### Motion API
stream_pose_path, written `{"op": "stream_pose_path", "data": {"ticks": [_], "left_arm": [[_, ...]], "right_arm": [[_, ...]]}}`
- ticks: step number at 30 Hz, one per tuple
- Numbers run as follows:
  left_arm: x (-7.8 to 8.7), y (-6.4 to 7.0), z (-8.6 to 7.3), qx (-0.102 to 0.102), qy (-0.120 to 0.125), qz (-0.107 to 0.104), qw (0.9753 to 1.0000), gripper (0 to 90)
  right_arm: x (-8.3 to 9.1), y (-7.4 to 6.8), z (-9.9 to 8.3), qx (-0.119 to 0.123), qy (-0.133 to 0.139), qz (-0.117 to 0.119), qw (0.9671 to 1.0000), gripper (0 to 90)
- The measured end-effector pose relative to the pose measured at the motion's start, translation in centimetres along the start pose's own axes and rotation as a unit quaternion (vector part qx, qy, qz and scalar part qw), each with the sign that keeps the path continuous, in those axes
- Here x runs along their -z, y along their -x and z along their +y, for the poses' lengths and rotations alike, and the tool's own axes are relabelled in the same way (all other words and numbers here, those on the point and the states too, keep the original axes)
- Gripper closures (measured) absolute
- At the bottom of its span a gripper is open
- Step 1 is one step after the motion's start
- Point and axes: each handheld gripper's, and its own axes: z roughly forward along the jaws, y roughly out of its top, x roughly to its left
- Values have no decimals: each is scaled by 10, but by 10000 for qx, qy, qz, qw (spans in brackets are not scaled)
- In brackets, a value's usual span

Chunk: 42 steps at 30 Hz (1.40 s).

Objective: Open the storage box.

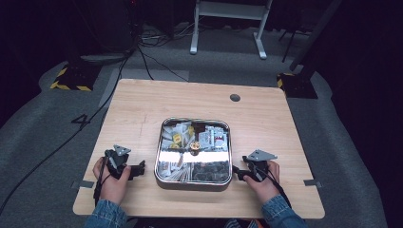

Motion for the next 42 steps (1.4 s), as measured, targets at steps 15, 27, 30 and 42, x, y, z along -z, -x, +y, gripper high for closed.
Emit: {"op": "stream_pose_path", "data": {"ticks": [15, 27, 30, 42], "left_arm": [[-1, -8, 2, -416, -10, -347, 9985, 0], [-3, -6, 4, -403, -15, -338, 9986, 0], [-3, -6, 4, -400, -7, -335, 9986, 1], [-5, -6, 6, -421, -8, -360, 9985, 0]], "right_arm": [[25, 7, 15, -95, 114, -57, 9999, 423], [30, -10, 60, 54, 462, 281, 9985, 440], [30, -14, 72, 177, 499, 341, 9980, 440], [7, -55, 122, 883, 352, 869, 9917, 414]]}}
